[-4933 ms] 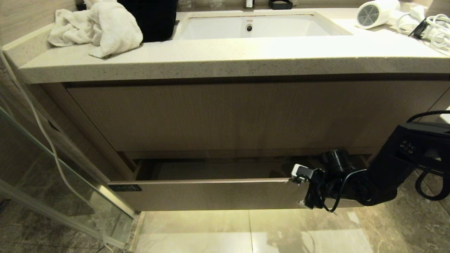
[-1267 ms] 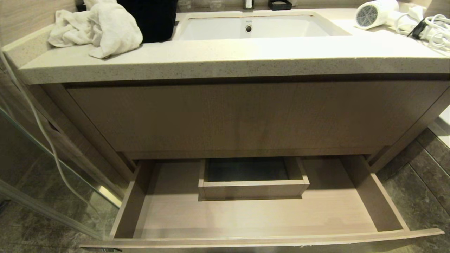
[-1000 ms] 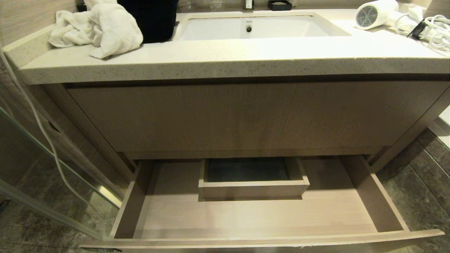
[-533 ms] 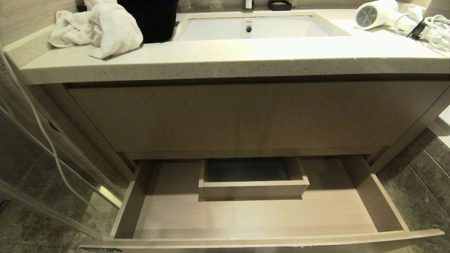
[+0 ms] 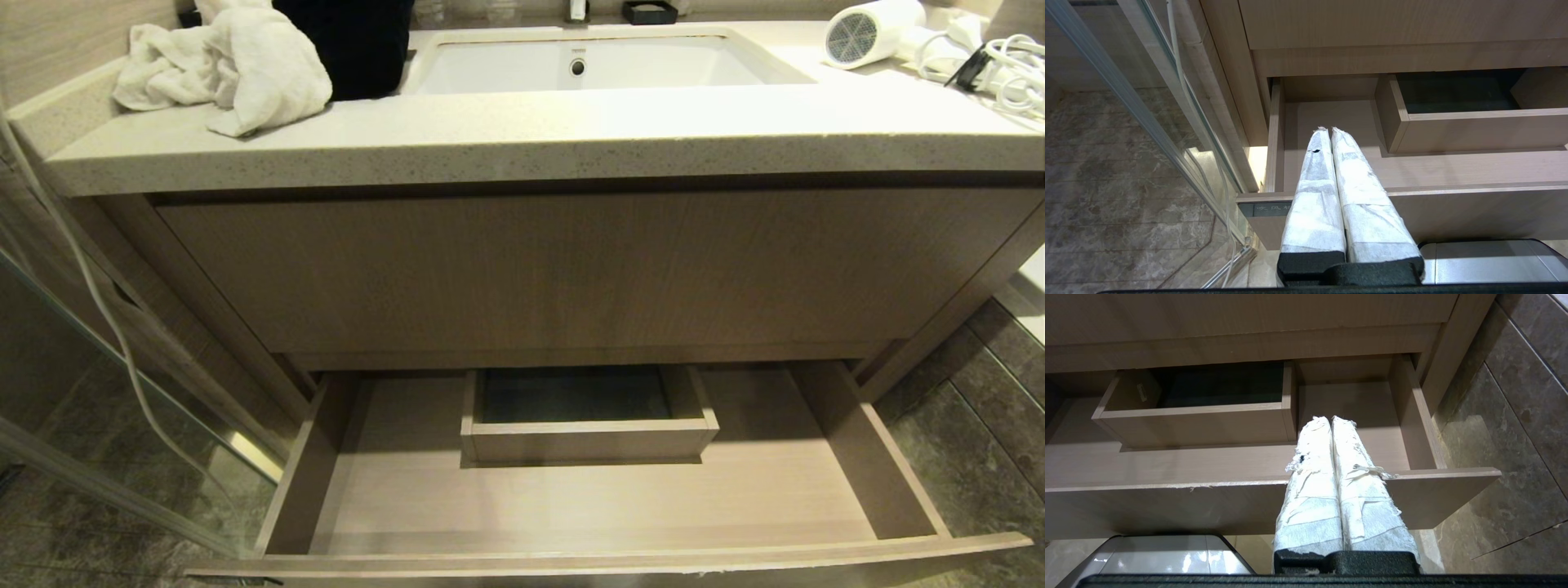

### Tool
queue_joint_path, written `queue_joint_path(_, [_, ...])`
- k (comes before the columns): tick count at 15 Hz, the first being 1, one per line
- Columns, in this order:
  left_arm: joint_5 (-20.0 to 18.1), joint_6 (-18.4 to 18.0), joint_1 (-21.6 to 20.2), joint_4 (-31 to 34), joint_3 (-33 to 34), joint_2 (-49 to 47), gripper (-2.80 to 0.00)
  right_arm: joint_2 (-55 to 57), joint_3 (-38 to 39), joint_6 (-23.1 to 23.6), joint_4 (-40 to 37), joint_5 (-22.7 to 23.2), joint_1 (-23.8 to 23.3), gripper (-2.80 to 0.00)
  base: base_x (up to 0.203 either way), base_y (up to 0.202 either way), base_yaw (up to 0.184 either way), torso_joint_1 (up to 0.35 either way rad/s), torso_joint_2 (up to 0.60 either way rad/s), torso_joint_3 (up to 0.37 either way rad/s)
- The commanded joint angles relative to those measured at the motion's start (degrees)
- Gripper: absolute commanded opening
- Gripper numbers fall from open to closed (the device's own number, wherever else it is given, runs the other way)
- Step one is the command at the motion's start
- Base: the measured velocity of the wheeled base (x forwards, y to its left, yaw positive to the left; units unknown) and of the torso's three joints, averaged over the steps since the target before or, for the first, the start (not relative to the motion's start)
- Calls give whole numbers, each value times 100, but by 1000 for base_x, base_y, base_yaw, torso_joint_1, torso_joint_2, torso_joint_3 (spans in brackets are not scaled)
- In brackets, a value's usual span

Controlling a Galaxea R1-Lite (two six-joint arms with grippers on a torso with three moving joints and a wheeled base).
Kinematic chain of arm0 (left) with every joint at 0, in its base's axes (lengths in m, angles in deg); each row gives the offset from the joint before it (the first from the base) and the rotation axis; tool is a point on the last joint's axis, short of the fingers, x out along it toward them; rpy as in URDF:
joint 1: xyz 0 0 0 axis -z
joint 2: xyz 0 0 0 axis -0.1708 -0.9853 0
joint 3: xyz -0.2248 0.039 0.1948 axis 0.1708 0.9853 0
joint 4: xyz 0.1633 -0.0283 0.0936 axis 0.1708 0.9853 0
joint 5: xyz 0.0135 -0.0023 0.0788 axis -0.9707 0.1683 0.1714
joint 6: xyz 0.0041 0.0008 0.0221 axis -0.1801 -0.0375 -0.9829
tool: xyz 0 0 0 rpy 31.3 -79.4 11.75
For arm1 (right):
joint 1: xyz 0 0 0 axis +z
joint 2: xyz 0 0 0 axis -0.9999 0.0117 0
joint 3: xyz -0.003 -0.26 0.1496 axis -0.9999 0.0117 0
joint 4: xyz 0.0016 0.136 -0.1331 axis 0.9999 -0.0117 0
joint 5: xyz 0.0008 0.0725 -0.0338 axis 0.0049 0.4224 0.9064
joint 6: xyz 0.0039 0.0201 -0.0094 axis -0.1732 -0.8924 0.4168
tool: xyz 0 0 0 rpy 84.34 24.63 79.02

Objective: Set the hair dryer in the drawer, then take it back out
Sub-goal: Pick up the hairdryer

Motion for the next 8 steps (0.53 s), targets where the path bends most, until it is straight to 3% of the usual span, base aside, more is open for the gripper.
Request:
queue_joint_path(1, [1,1,0,0,0,0,-280,2,9,0,4,4,1,-280,0,0,0,0,0,0])
queue_joint_path(8, [1,1,0,0,0,0,-280,2,9,0,4,4,1,-280,0,0,0,0,0,0])
